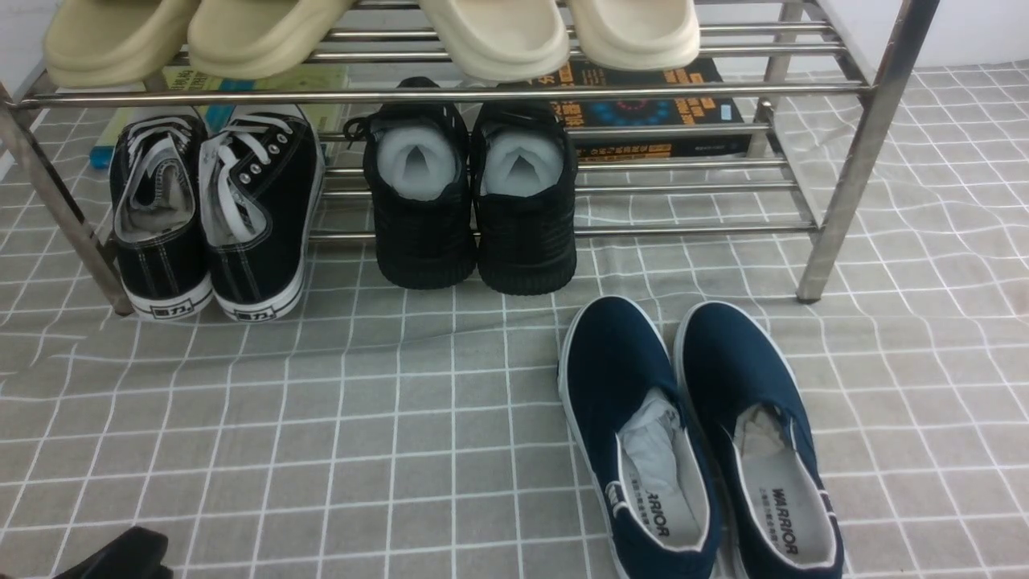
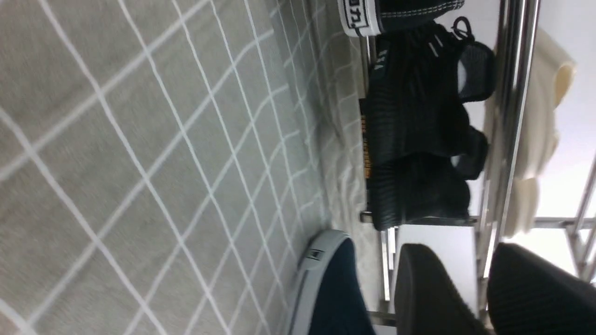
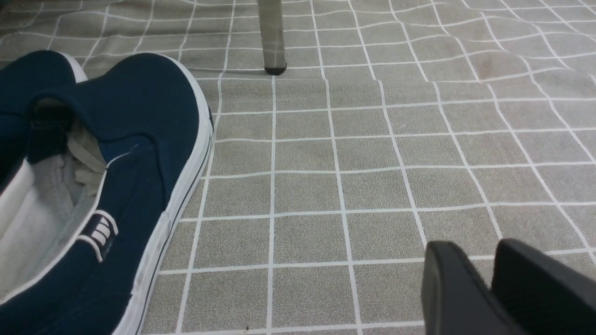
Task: Take the shoes off the shelf with your hand from the grey coffee tablecloth.
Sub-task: 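Grasp the leftmost shoe on the bottom shelf of the shoe rack with the left gripper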
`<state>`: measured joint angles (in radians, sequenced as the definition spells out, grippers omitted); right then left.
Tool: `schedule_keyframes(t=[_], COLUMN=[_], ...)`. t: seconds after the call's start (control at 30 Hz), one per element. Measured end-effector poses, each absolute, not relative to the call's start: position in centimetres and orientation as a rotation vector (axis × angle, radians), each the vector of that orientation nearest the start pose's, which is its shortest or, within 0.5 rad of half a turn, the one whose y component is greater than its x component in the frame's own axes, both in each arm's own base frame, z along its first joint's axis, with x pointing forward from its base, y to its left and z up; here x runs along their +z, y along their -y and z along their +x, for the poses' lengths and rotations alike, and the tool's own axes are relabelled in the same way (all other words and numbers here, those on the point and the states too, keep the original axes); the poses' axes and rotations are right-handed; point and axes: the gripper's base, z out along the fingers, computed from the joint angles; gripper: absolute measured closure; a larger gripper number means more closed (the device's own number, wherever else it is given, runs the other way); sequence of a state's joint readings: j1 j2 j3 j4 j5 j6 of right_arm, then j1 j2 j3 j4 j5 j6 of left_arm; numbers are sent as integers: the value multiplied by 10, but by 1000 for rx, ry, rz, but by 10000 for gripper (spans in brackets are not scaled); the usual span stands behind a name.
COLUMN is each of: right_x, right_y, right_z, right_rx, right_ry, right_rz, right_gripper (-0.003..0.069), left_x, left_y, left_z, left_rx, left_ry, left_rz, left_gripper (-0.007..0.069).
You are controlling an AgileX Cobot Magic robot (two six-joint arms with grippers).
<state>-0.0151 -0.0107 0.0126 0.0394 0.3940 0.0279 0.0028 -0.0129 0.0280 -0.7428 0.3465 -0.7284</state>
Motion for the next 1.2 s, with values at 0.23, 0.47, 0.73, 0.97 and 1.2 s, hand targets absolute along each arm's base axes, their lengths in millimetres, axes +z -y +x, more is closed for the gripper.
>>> schedule_keyframes(t=[0.23, 0.47, 0.73, 0.97, 1.2], right_x=[174, 174, 174, 174, 174], right_y=[-1, -1, -1, -1, -1], right_z=[52, 52, 52, 52, 52], right_rx=[49, 50, 50, 50, 50], right_ry=[-1878, -1878, -1878, -1878, -1878], right_rz=[66, 67, 67, 67, 67], right_gripper=[487, 479, 464, 455, 447], left_x=[208, 314, 321, 345, 329], left_y=[22, 21, 0, -12, -13], left_z=[49, 52, 144, 213, 286], left_rx=[-1088, -712, -319, -210, -162], left_ry=[-1595, -1685, -2124, -2108, -2226], left_rz=[-874, -426, -613, -773, -832], left_gripper=[500, 623, 441, 181, 89])
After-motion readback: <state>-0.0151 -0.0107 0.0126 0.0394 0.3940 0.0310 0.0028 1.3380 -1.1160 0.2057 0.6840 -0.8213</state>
